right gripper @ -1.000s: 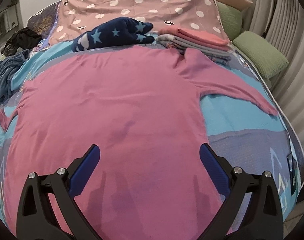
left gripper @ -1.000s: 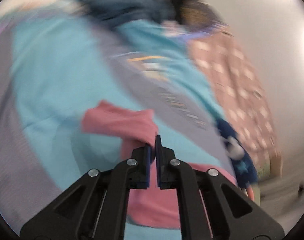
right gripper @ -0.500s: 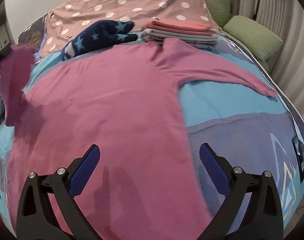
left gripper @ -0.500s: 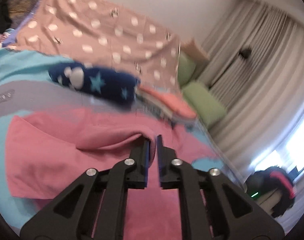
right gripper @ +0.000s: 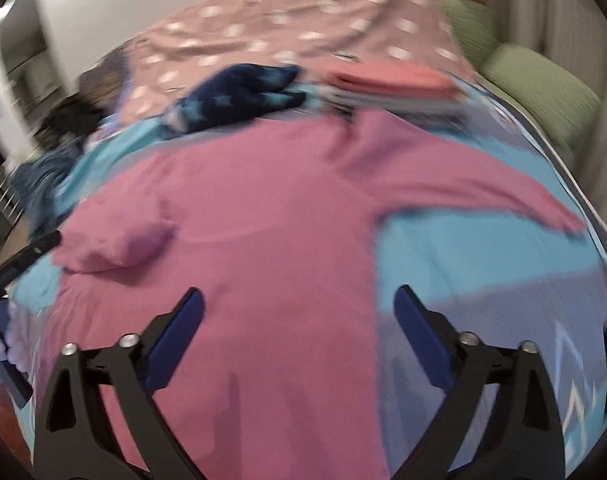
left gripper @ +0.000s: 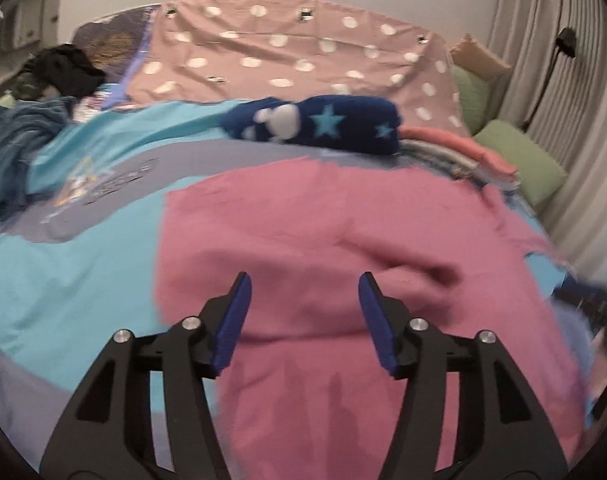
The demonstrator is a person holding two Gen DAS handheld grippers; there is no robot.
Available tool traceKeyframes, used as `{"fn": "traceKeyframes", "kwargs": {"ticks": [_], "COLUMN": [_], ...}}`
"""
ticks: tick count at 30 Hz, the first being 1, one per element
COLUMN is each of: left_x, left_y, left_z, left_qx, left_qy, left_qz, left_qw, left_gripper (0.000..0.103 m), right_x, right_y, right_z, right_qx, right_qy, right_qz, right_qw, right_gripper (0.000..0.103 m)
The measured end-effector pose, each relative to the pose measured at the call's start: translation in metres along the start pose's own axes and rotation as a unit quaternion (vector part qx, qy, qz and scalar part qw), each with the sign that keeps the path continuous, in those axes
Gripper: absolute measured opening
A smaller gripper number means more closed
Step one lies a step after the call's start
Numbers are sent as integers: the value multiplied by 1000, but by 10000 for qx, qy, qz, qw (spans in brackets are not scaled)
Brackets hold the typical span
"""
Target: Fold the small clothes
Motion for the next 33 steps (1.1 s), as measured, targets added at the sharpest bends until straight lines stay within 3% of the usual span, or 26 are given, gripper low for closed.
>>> {"fn": "traceKeyframes", "kwargs": {"ticks": [4, 8, 14, 16, 17, 19, 20, 23, 26, 28, 31, 33], "left_x": [12, 12, 10, 13, 13, 16, 17, 18, 19, 19, 17, 14], "left_y": [36, 56, 60, 60, 60, 64, 66, 67, 66, 65, 66, 68], "left_z": [3, 12, 37, 42, 42, 43, 44, 44, 44, 43, 38, 34], "left_qx": [-602, -787, -960, -1043, -1062, -1114, -1131, -1137, -1223, -1264, -1310, -1333], "left_qy": [23, 74, 264, 323, 321, 317, 323, 328, 316, 281, 189, 122], "left_qz": [-85, -258, -317, -252, -253, -300, -336, -378, -310, -272, -287, -333], "left_qw": [9981, 9965, 9945, 9937, 9935, 9928, 9925, 9923, 9915, 9912, 9908, 9904], "left_gripper": [60, 60, 60, 61, 63, 66, 68, 69, 69, 69, 69, 69], "right_x": [-27, -48, -63, -61, -64, -87, -101, -114, -90, -67, -34, -23], "right_y": [46, 86, 125, 128, 125, 111, 94, 40, -25, -47, -62, -66], "right_z": [27, 63, 118, 131, 130, 109, 90, 55, 44, 47, 54, 56], "right_qx": [-736, -1261, -1427, -1399, -1372, -1589, -1575, -1364, -817, -562, -612, -791], "right_qy": [168, 532, 1099, 1355, 1334, 870, 494, -3, 139, 347, 653, 738], "right_qz": [-632, -930, -1107, -1046, -940, -430, -100, 823, 1707, 1796, 1924, 1901], "right_qw": [9951, 9862, 9774, 9753, 9770, 9825, 9862, 9872, 9818, 9815, 9772, 9758], "right_gripper": [69, 68, 74, 23, 9, 8, 8, 8, 11, 11, 11, 20]}}
Point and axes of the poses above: each gripper's, at about its wrist camera, not at the fingertips, and z roughly the way its jaws point, y to its left, x to its underside, the point moved 10 cm from there along z, roughly the way its jaws point, and after that the axes turned 9 degrees about -z, right-handed, at the moved point
